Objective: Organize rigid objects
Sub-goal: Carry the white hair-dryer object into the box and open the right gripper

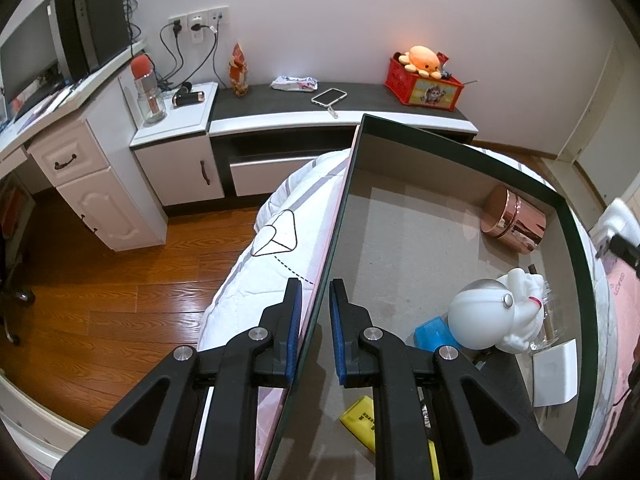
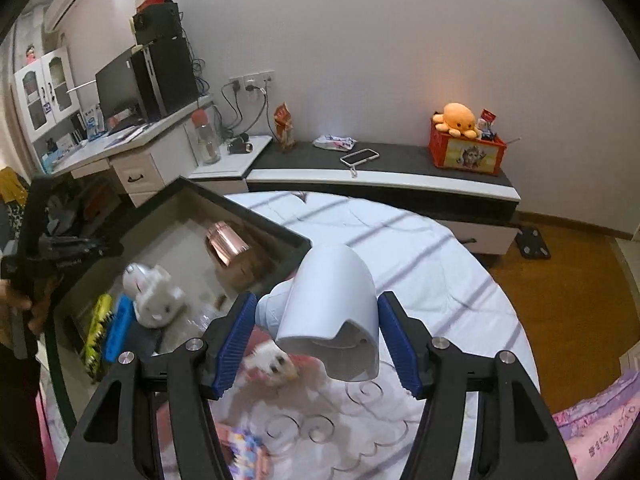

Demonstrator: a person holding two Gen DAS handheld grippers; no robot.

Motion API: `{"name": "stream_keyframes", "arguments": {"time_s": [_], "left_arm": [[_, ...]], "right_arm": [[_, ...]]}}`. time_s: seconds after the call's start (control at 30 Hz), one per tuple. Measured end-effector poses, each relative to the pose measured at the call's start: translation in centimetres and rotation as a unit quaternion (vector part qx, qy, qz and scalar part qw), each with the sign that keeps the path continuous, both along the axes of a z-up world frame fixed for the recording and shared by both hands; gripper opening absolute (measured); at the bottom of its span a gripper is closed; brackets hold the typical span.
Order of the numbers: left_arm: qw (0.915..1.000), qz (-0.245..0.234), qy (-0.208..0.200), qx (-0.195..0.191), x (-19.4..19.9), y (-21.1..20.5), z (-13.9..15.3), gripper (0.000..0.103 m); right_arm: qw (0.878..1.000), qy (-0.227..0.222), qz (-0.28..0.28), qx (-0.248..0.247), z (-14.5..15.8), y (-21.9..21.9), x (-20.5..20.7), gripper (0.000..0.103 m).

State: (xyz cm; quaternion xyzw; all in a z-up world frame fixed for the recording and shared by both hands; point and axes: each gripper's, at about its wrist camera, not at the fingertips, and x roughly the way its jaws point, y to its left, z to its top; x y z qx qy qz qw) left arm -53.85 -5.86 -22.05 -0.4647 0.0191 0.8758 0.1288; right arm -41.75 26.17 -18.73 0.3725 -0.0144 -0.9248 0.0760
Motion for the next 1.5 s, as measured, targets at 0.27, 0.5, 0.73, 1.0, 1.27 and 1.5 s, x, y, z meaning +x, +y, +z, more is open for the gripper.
{"name": "stream_keyframes", "arguments": {"time_s": [0.27, 0.5, 0.73, 1.0, 1.27, 1.5], "left_arm": [[1.0000, -0.002, 0.001, -0.001, 0.0, 0.0, 0.0, 0.013], [1.0000, -0.002, 0.001, -0.002, 0.1, 0.0, 0.0, 0.013], [1.0000, -0.003, 0.001, -0.002, 0.1, -0.1, 0.0, 0.013], [1.0000, -0.004, 0.002, -0.005, 0.1, -0.1, -0.1, 0.014], [0.9999, -0.008, 0.003, -0.009, 0.2, 0.0, -0.1, 0.015], [0.9999, -0.010, 0.001, -0.011, 0.2, 0.1, -0.1, 0.016]], "right_arm": [[1.000, 0.020, 0.021, 0.003, 1.4, -2.5, -1.2, 0.064], [0.999, 0.014, 0.047, 0.004, 1.0, -5.0, -2.9, 0.064], [0.999, 0.000, 0.054, -0.002, -0.2, -5.9, -3.8, 0.064], [0.998, -0.006, 0.058, -0.002, -0.7, -6.8, -4.1, 0.064], [0.998, -0.003, 0.057, -0.004, -0.6, -6.8, -4.0, 0.065], [0.999, 0.012, 0.049, -0.012, 0.3, -6.3, -3.2, 0.073]]}}
